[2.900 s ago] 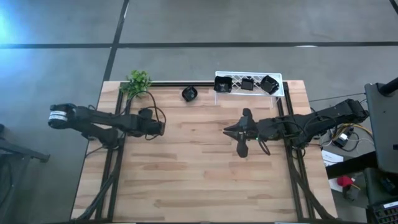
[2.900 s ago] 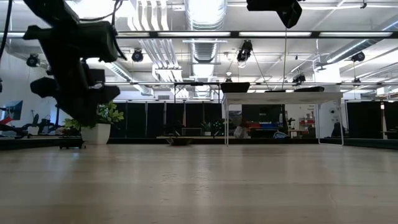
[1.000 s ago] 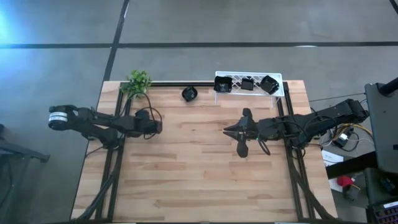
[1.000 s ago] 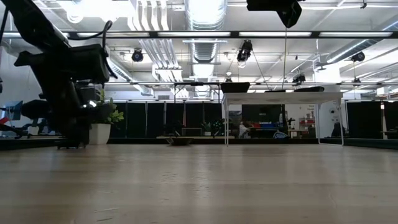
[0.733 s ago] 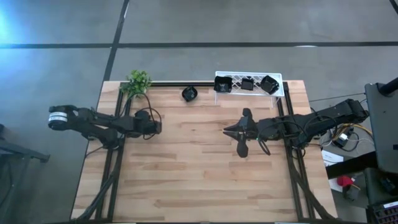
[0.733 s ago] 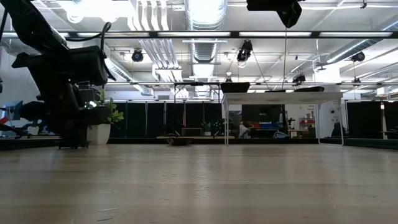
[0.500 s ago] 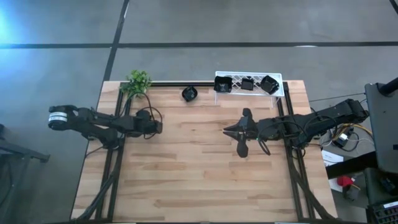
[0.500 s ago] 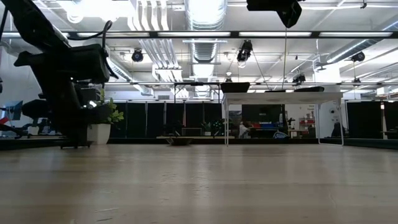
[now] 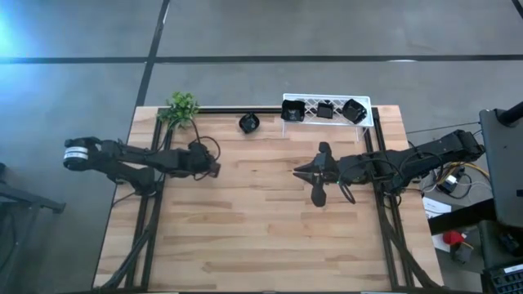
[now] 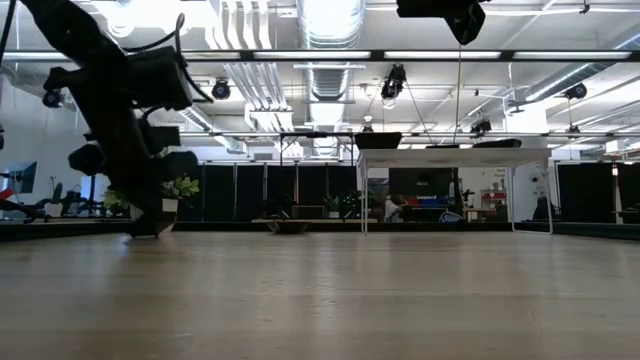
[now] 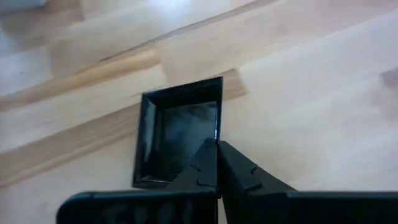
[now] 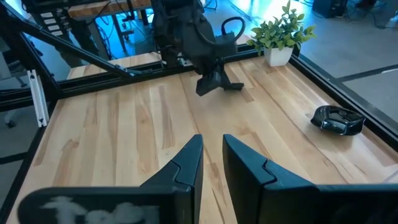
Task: Pick & Place Mini shaped plates
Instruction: Stack the black square plate on top of the black square plate on the shelf
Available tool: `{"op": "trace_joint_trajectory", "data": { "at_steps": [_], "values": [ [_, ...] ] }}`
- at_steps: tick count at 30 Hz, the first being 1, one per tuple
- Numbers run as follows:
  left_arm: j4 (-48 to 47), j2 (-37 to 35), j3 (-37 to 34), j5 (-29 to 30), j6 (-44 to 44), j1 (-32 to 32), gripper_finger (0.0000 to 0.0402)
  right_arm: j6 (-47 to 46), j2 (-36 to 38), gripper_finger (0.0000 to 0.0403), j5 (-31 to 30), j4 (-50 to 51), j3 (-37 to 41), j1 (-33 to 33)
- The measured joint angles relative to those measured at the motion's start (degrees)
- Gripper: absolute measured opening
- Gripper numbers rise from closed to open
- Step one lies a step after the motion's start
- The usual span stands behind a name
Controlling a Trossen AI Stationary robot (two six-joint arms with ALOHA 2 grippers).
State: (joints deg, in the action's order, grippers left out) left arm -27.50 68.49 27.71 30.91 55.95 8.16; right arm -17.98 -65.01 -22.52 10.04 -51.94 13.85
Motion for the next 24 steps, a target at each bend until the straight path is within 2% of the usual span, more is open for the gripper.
{"op": "trace_joint_trajectory", "data": {
  "at_steps": [6,13,19,24],
  "values": [
    [0.1,0.1,3.1,-0.1,-6.5,-3.1,0.0000,0.0,0.0,0.0057,0.0,0.0,0.0,0.0],
    [3.7,2.1,6.2,2.3,-12.1,-10.1,0.0000,0.2,0.0,0.0057,0.0,0.0,0.0,0.0],
    [12.5,10.2,10.0,3.4,-21.3,-15.6,0.0000,0.2,0.0,0.0057,0.0,0.0,0.0,0.0],
    [13.1,19.5,17.8,3.7,-28.9,-18.2,0.0000,0.0,0.0,0.0057,0.0,-0.1,0.0,0.0]
  ]
}}
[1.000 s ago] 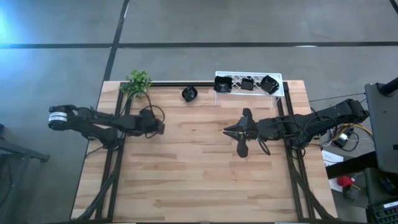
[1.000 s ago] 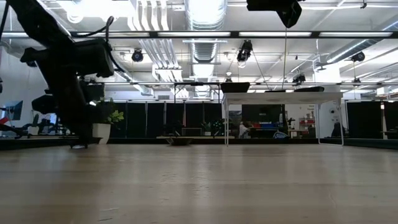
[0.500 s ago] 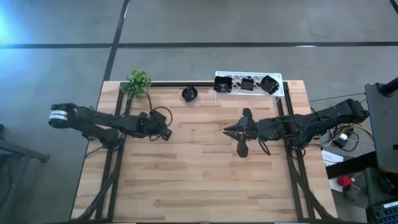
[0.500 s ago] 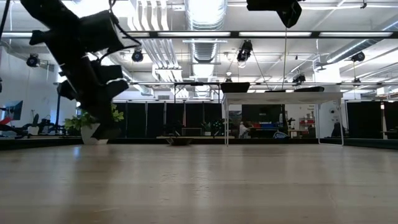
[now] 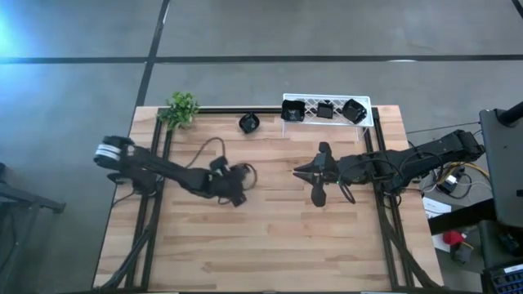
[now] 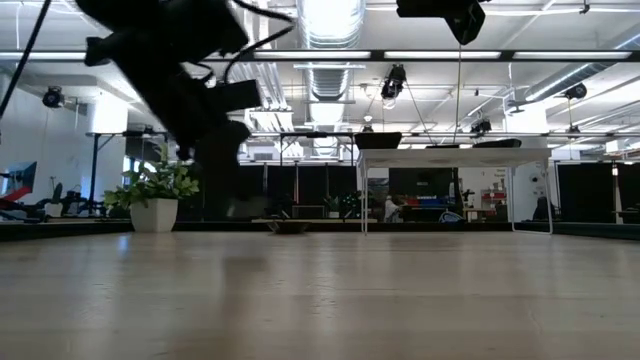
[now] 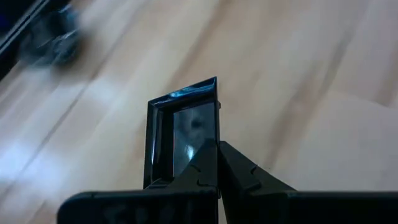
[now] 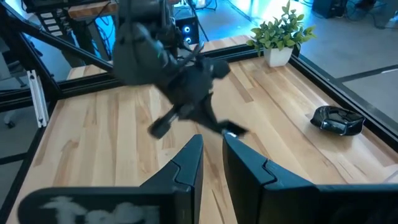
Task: Pick & Place Mini shaped plates
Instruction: Stack the black square plate on top of the black square plate on the shelf
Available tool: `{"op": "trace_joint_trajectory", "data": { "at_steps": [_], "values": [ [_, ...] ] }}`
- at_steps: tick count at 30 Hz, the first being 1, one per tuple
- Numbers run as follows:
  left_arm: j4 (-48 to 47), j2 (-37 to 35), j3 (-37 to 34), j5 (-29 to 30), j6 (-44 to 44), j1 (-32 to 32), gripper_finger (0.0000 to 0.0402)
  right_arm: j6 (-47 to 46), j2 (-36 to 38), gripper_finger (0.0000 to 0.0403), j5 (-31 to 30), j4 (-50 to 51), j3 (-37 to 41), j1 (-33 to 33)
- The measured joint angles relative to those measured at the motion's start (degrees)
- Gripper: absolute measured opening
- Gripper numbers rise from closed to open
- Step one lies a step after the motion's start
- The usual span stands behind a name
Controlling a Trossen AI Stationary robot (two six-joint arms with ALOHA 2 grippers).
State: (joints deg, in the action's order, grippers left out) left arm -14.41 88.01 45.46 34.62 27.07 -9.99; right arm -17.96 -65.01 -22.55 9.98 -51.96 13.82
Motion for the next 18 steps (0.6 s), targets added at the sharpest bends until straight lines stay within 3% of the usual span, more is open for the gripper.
{"op": "trace_joint_trajectory", "data": {
  "at_steps": [7,18],
  "values": [
    [0.3,10.5,8.9,-1.8,-10.1,-2.6,0.0000,0.0,0.0,0.0057,0.0,0.0,0.0,0.0],
    [2.0,16.4,13.8,-6.2,-16.2,-4.6,0.0000,0.2,0.0,0.0057,0.0,0.1,0.0,0.0]
  ]
}}
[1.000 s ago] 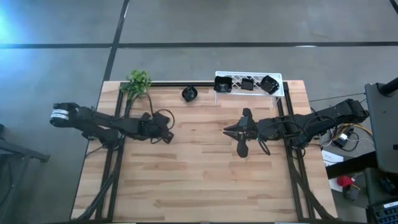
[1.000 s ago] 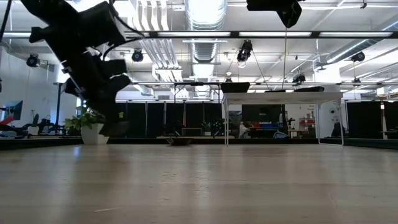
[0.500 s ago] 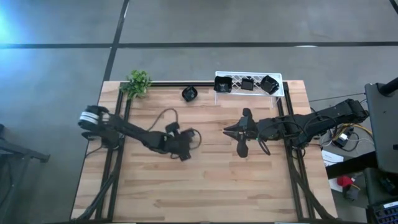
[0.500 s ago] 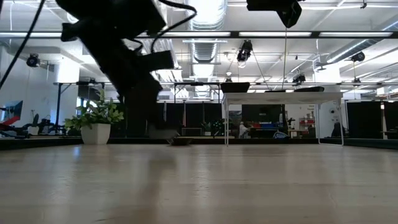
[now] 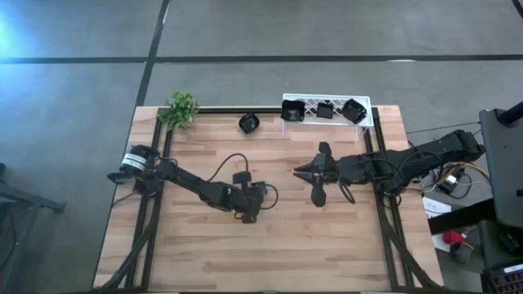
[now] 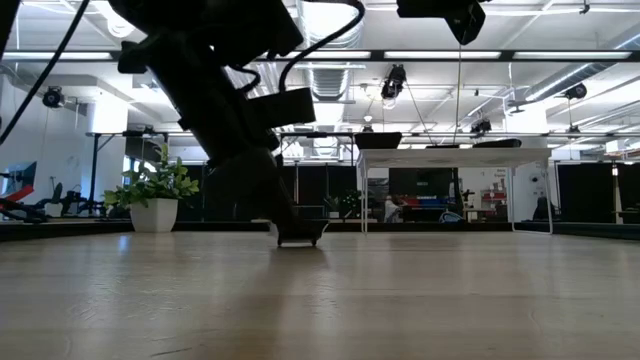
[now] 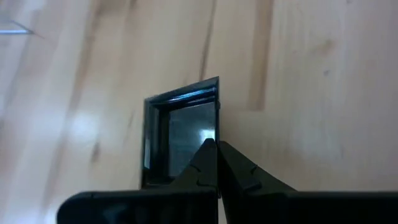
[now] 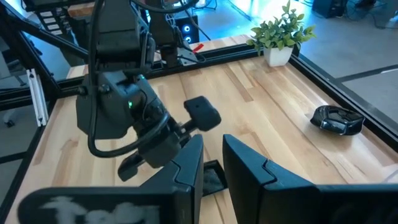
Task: Pick & Place Mini shaped plates
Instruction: Stack the black square plate on top of the black square plate on the shelf
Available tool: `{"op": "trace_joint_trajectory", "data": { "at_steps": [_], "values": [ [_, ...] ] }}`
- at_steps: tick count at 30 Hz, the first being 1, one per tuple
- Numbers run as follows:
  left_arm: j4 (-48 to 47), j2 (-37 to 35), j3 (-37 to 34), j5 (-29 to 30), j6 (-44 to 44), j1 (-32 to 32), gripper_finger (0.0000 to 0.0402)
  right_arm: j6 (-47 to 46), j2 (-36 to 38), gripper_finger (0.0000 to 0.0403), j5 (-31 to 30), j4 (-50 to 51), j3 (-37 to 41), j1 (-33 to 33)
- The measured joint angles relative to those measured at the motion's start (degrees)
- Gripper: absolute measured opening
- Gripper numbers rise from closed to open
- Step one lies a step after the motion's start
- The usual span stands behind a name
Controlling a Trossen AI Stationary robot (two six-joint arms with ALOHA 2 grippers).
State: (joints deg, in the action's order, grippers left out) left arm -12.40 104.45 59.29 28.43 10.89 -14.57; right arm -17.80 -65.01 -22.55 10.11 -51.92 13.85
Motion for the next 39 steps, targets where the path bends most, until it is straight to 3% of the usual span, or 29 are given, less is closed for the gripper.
{"op": "trace_joint_trajectory", "data": {
  "at_steps": [30,39],
  "values": [
    [1.4,0.4,-0.2,-3.4,0.0,-0.1,0.0002,-0.6,0.0,0.0057,0.0,-0.1,0.2,0.0],
    [0.9,0.4,-0.1,-3.6,-1.4,-0.1,0.0062,-0.6,0.1,0.0057,0.0,-0.1,-0.1,0.0]
  ]
}}
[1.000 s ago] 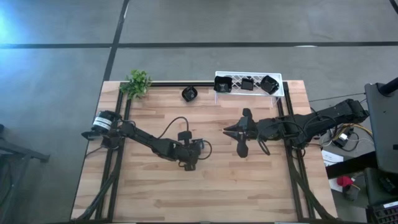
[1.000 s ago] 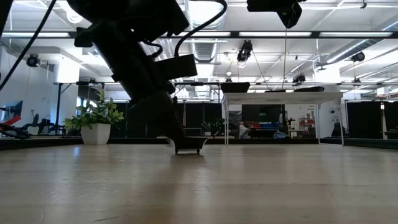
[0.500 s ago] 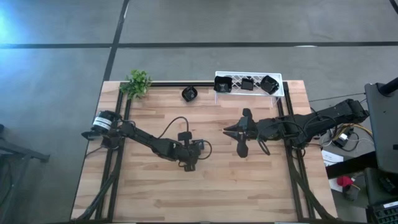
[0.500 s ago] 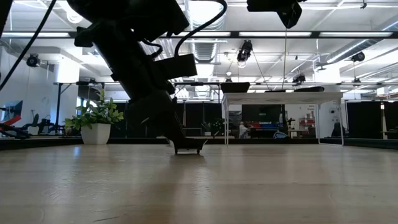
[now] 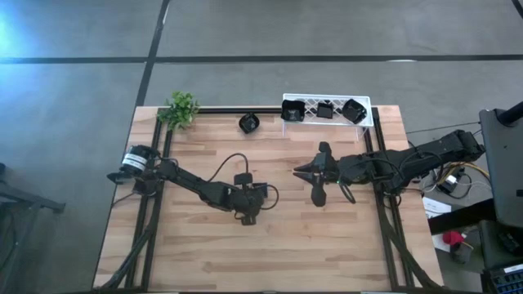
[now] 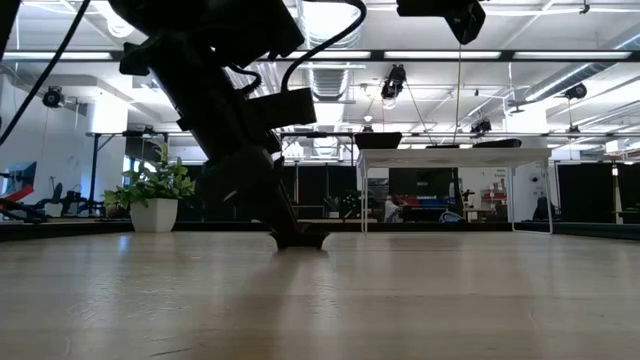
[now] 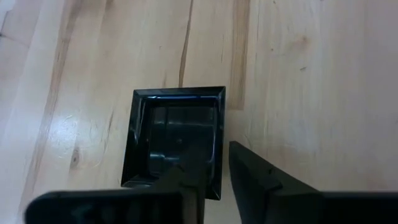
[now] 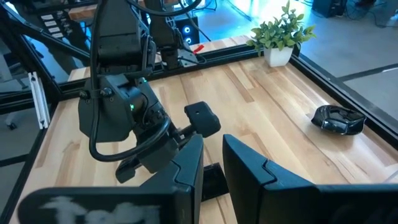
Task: Pick & Place Mini shaped plates
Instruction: Stack the black square plate on top of the black square plate on the shelf
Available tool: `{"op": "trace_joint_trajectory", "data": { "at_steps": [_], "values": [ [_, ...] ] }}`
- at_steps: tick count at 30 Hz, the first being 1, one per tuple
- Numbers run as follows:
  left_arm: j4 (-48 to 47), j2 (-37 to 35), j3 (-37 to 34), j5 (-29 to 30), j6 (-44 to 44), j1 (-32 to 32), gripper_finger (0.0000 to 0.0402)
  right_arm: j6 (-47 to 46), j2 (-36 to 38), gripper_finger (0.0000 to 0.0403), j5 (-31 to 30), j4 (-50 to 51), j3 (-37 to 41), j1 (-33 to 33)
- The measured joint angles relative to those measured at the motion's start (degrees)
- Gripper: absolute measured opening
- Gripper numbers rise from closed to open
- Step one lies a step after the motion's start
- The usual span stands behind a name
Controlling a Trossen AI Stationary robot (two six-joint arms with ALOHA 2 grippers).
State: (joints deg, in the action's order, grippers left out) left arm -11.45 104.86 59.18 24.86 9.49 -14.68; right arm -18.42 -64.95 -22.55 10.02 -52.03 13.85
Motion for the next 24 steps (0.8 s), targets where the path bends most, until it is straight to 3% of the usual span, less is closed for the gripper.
{"op": "trace_joint_trajectory", "data": {
  "at_steps": [6,16,24],
  "values": [
    [-2.4,-0.1,1.3,0.0,0.7,-0.1,0.0077,0.0,0.0,0.0057,0.0,0.0,0.0,0.0],
    [-19.3,-0.2,12.8,0.5,6.0,-2.7,0.0077,-0.9,0.0,0.0057,0.0,0.0,0.0,0.0],
    [-22.1,-0.2,23.7,7.5,3.1,-8.1,0.0077,-0.4,-0.1,0.0057,0.0,0.5,0.8,0.1]
  ]
}}
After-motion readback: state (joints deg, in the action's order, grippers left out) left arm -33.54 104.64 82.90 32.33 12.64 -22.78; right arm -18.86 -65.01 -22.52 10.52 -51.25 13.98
